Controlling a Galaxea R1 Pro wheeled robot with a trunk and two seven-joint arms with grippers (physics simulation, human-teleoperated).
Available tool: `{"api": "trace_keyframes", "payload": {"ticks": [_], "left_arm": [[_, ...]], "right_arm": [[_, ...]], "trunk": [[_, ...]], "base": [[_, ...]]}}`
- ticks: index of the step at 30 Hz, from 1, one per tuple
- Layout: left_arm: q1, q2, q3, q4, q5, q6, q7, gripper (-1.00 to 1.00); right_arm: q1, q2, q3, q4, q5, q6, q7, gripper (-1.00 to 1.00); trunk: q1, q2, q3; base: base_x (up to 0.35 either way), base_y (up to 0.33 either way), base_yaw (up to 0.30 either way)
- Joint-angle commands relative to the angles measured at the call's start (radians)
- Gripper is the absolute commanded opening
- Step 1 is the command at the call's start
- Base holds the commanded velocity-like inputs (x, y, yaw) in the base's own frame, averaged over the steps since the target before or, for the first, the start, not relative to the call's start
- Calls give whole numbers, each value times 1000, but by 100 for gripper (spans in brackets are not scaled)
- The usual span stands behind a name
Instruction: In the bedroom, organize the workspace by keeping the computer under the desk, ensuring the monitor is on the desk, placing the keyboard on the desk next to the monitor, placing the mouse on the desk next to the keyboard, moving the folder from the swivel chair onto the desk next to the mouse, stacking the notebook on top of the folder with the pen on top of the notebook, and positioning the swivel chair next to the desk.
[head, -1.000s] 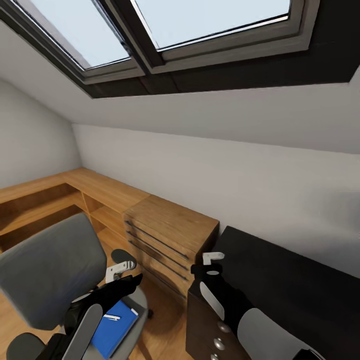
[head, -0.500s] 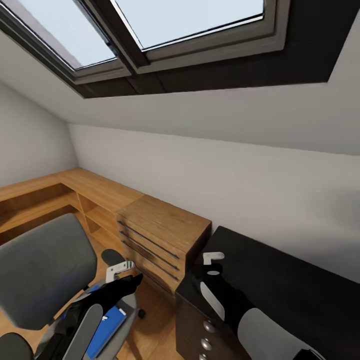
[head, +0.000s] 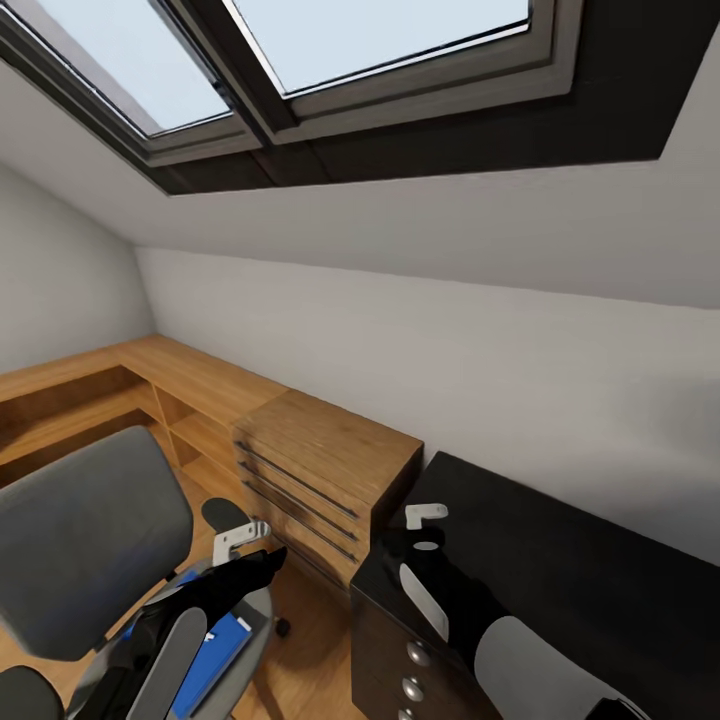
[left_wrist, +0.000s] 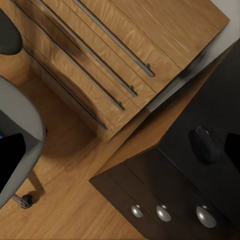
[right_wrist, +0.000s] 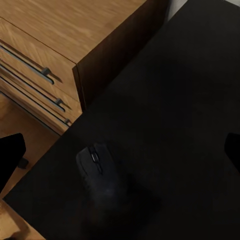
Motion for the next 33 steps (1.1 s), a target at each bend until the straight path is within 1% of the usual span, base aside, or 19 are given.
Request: {"api": "trace_keyframes", "payload": {"ticks": [1,33], "left_arm": [[-1,1,-1,-1,11,1,10,100],[-1,1,0,-7,11,0,10,100]], "right_arm": [[-1,-1,7,-2,-8,5,-8,100],[-1,-6,1,8,-5,4,1,100]], "trunk": [[5,-10,-5],[127,-234,-106]], "base": [[0,0,0],[0,0,0]]}}
